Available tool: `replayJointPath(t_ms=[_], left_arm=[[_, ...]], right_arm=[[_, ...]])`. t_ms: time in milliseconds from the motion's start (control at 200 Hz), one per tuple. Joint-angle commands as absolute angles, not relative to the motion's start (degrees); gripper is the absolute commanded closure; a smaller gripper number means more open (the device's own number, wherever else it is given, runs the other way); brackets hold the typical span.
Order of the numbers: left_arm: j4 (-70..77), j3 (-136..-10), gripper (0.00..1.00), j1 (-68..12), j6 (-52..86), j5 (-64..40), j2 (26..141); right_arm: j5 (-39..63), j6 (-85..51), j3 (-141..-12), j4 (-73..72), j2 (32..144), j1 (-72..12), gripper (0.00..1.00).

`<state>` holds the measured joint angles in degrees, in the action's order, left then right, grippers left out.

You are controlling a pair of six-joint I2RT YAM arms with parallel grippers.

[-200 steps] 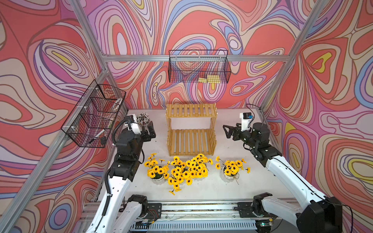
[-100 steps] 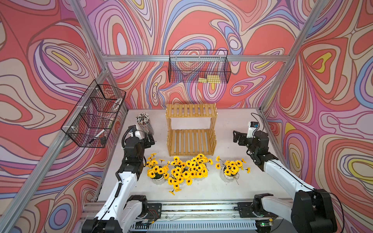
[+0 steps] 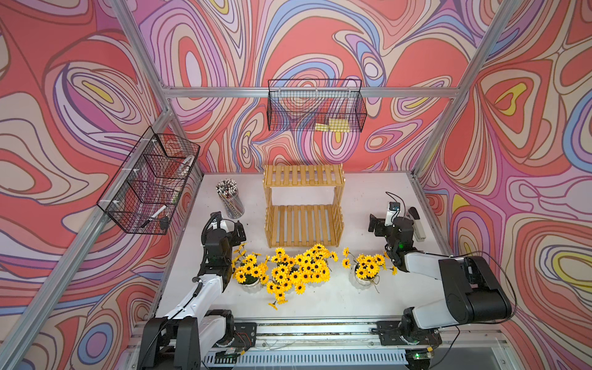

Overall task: Take the sunflower pots off the shelves
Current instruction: Reset both arms

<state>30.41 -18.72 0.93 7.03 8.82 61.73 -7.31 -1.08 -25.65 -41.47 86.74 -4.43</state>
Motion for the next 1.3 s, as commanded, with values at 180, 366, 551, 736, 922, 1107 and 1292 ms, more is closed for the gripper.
replayJointPath(t_ms=[180, 366, 551, 736, 922, 1107, 1292], left_arm=[[45.15, -17.20, 0.01, 2.15, 5.41, 5.33, 70.24], [43.85, -19.11, 0.02, 2.29, 3.90, 0.89, 74.77], [48.55, -18.71, 0.03, 2.29, 3.76, 0.13, 79.87], [56.75, -16.49, 0.03, 2.29, 3.45, -0.92, 84.51], [59.31, -16.11, 0.04, 2.29, 3.13, -1.96, 86.92], [57.68, -17.18, 0.04, 2.29, 3.52, -1.32, 87.38], [56.17, -18.20, 0.01, 2.28, 4.57, 1.21, 87.65]], right_arm=[[-8.23, -0.11, -24.31, -59.04, 97.49, -2.84, 0.02], [-5.96, -1.32, -25.74, -56.48, 97.67, -1.16, 0.02], [-4.56, -1.86, -26.89, -54.55, 97.95, -0.44, 0.02], [-4.91, -1.59, -26.82, -54.66, 97.82, -0.44, 0.02], [-5.07, -1.58, -26.81, -54.67, 97.82, -0.44, 0.02], [-5.07, -1.56, -26.89, -54.71, 97.82, -0.44, 0.02], [-4.93, -1.58, -27.26, -54.07, 98.00, -0.44, 0.02]])
